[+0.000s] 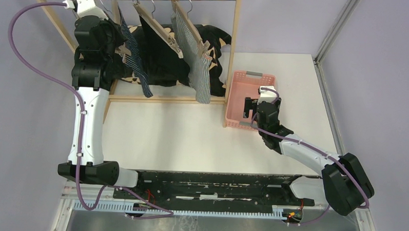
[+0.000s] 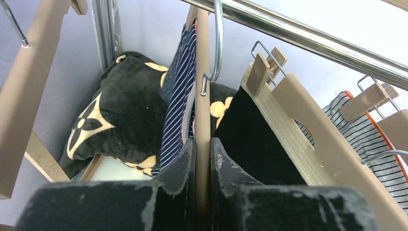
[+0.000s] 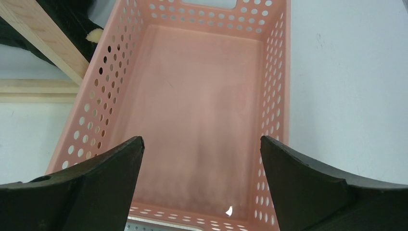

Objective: Remove the underwear clipped to the hanger

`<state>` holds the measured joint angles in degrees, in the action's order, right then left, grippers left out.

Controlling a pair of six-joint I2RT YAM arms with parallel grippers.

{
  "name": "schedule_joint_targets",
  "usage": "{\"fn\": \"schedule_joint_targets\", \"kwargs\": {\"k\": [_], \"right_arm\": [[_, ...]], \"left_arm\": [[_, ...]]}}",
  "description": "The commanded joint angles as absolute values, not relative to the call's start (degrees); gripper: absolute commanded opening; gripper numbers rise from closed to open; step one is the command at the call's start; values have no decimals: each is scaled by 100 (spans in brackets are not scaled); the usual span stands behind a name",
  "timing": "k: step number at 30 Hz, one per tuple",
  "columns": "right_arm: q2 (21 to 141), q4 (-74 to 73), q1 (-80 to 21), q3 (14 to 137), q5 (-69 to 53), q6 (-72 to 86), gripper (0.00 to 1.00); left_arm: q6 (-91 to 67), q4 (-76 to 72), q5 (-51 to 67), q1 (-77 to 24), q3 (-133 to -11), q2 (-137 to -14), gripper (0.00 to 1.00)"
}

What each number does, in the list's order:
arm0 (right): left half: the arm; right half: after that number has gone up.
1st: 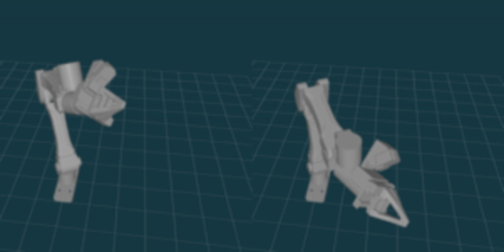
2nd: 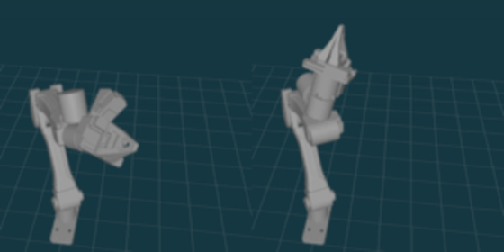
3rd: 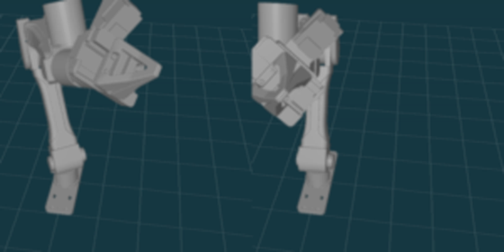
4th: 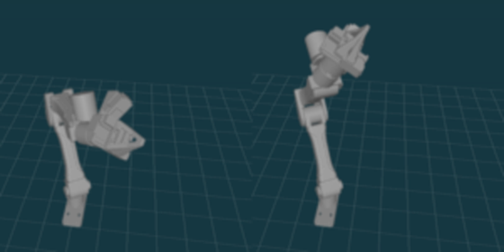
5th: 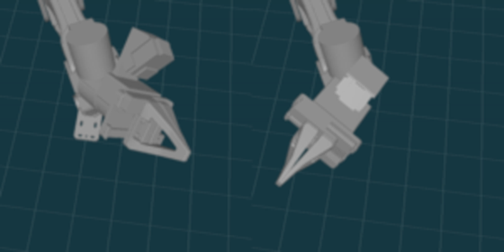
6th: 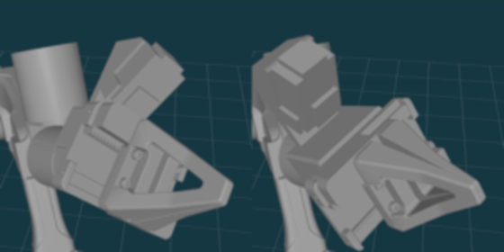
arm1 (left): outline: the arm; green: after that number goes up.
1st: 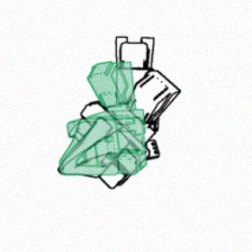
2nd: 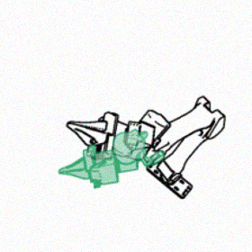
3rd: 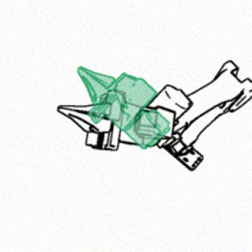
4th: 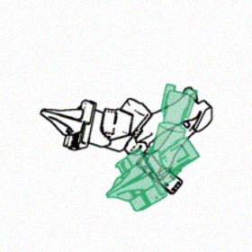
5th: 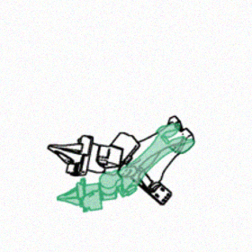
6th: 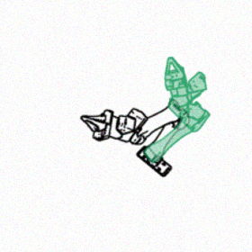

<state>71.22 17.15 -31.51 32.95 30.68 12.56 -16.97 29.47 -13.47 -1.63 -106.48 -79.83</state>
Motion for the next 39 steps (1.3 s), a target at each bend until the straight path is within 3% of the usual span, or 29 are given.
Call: {"fn": "schedule_joint_targets", "kwargs": {"k": [1,9,23,39], "right_arm": [[6926,1929,-3190,3331,3190,1239,100],[6916,2004,-3197,3283,3190,1222,100],[6961,2022,-3197,3305,3167,1214,100],[7119,1998,-3192,3399,3039,1256,100]], "left_arm": [[-1347,2903,-1493,-155,-10769,-7992,3],[-1134,2677,-1355,-154,-10561,-7925,3],[-484,3335,-1266,-149,-11648,-7966,3],[-69,3523,-850,-155,-10174,-6723,3]]}}
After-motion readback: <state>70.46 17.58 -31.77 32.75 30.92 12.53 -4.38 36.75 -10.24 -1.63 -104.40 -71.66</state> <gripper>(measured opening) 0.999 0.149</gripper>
